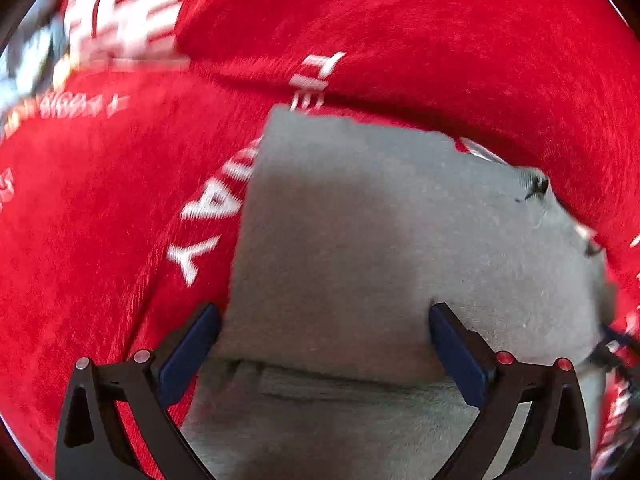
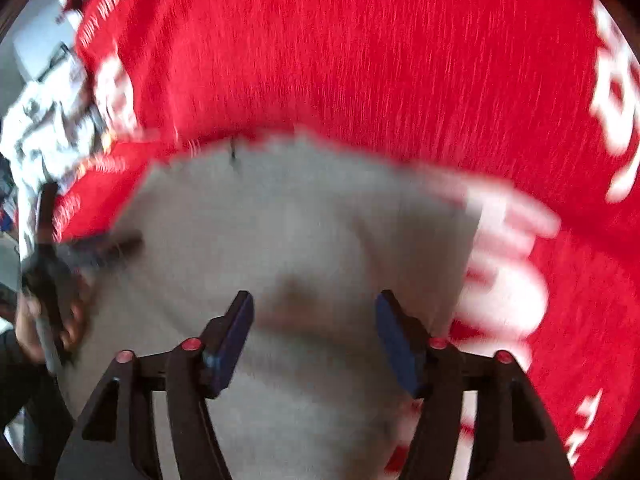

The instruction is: Fold small clothes

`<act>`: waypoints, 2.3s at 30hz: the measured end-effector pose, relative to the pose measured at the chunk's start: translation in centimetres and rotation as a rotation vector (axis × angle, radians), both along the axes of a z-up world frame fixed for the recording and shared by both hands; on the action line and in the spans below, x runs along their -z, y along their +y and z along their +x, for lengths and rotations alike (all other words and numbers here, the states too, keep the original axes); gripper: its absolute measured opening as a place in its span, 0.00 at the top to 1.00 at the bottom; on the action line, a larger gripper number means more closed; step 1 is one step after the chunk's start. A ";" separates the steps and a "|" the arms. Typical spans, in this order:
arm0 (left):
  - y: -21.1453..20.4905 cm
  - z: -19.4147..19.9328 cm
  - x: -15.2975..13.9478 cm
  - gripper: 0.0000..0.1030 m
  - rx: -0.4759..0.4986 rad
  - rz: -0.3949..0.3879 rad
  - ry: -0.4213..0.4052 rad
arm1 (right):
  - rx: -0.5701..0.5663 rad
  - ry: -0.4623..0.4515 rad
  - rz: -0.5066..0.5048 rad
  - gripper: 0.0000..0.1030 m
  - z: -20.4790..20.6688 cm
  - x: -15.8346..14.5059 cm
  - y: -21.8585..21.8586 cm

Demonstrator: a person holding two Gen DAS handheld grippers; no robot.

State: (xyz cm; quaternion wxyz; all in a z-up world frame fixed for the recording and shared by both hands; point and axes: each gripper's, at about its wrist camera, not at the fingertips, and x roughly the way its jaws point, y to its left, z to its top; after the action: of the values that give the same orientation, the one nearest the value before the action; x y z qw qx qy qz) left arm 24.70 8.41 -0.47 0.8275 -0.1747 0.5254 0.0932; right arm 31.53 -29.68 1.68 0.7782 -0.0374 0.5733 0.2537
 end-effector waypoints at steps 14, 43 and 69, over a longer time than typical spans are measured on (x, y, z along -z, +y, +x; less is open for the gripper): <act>-4.9 2.5 -0.6 0.00 0.139 0.192 0.036 | 0.148 0.007 -0.008 0.26 4.3 1.0 0.4; -4.3 -22.1 -2.4 0.00 0.209 0.201 0.130 | 0.120 0.016 -0.249 0.22 -29.9 -3.5 -7.9; -1.3 -26.4 -1.5 0.00 0.042 0.056 0.072 | 0.641 -0.896 -0.046 0.22 -40.8 -22.8 -17.3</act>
State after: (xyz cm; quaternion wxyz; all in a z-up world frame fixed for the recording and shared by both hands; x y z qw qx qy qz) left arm -1.73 7.12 1.05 0.8145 -0.1370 0.5553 0.0967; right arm -9.23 -46.96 24.51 0.9833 0.0176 0.1740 -0.0493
